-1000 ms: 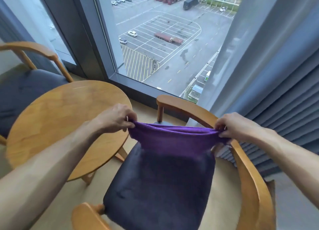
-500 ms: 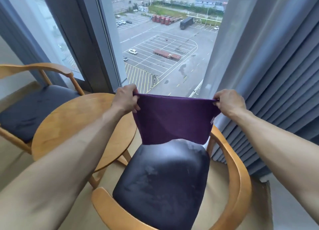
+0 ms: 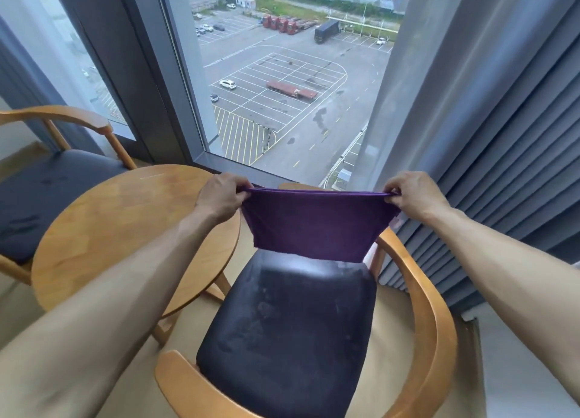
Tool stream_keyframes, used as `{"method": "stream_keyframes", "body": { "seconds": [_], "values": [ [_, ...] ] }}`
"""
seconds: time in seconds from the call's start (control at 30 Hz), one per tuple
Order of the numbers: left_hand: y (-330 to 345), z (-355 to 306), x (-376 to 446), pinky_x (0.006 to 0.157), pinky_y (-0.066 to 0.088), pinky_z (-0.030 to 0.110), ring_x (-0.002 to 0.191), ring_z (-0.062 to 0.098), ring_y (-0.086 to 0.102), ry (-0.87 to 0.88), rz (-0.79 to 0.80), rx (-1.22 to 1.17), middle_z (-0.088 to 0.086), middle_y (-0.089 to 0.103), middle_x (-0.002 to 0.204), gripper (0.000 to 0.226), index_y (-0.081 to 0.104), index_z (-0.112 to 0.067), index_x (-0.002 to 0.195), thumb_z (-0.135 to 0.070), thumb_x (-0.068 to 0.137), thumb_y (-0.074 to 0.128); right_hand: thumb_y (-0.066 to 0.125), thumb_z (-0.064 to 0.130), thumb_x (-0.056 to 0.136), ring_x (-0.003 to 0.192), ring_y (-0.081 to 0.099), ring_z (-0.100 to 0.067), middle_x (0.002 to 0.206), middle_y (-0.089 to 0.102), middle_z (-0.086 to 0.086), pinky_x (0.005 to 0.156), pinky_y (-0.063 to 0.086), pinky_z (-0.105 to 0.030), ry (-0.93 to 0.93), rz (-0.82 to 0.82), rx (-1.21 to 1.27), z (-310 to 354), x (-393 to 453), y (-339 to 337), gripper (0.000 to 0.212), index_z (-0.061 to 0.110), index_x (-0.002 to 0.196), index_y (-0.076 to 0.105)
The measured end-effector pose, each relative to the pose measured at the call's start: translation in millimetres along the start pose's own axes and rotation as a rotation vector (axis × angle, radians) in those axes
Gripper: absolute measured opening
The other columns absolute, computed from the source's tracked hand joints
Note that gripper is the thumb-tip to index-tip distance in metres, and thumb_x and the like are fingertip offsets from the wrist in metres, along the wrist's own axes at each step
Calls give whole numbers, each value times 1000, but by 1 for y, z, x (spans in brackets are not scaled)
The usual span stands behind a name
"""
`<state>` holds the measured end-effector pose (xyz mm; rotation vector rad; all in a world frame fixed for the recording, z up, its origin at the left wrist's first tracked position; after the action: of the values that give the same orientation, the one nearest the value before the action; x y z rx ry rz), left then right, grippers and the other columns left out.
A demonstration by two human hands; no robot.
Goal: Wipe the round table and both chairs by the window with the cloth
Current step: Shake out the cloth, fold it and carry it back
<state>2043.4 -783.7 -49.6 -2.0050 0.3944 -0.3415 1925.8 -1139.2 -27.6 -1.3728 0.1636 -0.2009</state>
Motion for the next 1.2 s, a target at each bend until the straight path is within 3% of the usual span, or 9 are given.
{"method": "stream_keyframes", "body": {
  "seconds": [0.13,0.27,0.47,0.57,0.73,0.9,1.03,1.13,1.2],
  "values": [
    [27,16,-36,82,53,41,97,25,62,93,132,134,7,72,99,15,78,-21,103,-24,94,66,76,17,80,81,58,-14,83,61,7,77,52,-37,-94,168,-31,-1,-44,26,13,22,92,75],
    [89,34,-95,82,51,35,100,25,66,108,377,182,2,74,103,16,78,-23,103,-29,91,69,72,22,82,89,62,-13,90,64,9,79,51,-28,-156,340,-135,1,-99,94,14,26,95,76],
    [176,61,-170,82,49,30,103,19,67,108,650,326,-1,75,106,22,75,-27,107,-24,90,61,68,26,85,87,66,-13,93,69,5,79,56,-31,-68,590,-115,-7,-168,203,14,25,97,75],
    [191,75,-163,83,54,34,102,20,67,32,647,254,0,75,104,18,74,-24,107,-26,93,63,62,23,88,79,66,-14,85,69,3,74,58,-34,32,577,-52,-11,-161,223,11,24,89,73],
    [216,89,-104,82,53,37,105,28,66,-58,506,205,6,72,108,18,71,-22,108,-25,96,58,52,18,90,75,64,-20,82,65,0,66,54,-32,149,455,-41,-19,-103,242,18,24,80,65],
    [263,112,-34,84,50,37,106,32,65,-165,441,154,9,68,112,17,67,-25,110,-26,96,57,50,14,92,81,68,-26,90,65,-5,75,58,-41,208,425,-80,-28,-34,278,20,19,88,69],
    [302,129,6,89,51,41,108,32,61,-182,447,106,8,63,111,13,67,-18,104,-21,93,61,48,15,92,87,64,-31,92,57,-6,73,52,-34,240,418,-72,-42,-2,317,20,17,88,67],
    [319,140,15,84,50,44,99,29,57,-194,415,37,2,53,100,6,59,-16,90,-16,87,65,54,18,90,95,61,-31,98,53,-4,75,47,-34,235,439,-16,-50,1,341,8,19,95,59],
    [326,146,14,83,48,41,95,30,57,-219,455,-13,2,55,97,15,52,-18,93,-16,85,64,64,24,83,92,61,-28,96,57,-1,74,47,-34,271,465,43,-53,-2,349,19,21,94,49]
  ]
}}
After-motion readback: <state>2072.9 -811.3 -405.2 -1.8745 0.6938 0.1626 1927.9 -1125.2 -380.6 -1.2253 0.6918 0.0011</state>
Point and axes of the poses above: each hand's wrist, its own x-axis towards the middle knuckle, its own y-axis out of the palm, z = x × y, the point moved 3 cm from there along x, towards the middle knuckle
